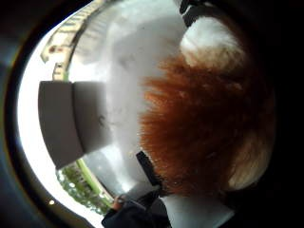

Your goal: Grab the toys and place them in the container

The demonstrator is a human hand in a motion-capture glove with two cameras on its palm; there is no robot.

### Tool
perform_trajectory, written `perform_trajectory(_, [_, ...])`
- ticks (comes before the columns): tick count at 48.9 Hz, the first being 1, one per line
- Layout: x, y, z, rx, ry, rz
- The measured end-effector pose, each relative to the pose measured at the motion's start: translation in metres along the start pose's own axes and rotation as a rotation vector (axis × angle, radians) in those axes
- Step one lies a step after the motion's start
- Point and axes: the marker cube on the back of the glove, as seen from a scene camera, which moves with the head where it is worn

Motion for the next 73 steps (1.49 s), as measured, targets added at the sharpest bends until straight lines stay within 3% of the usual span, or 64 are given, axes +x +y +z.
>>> perform_trajectory(20, [0.008,-0.002,-0.017,0.127,0.009,0.061])
perform_trajectory(37, [0.025,-0.006,-0.045,0.061,-0.03,0.111])
perform_trajectory(63, [-0.029,-0.007,-0.226,0.268,-0.02,0.057])
perform_trajectory(73, [-0.097,0.02,-0.282,0.311,-0.028,0.001])
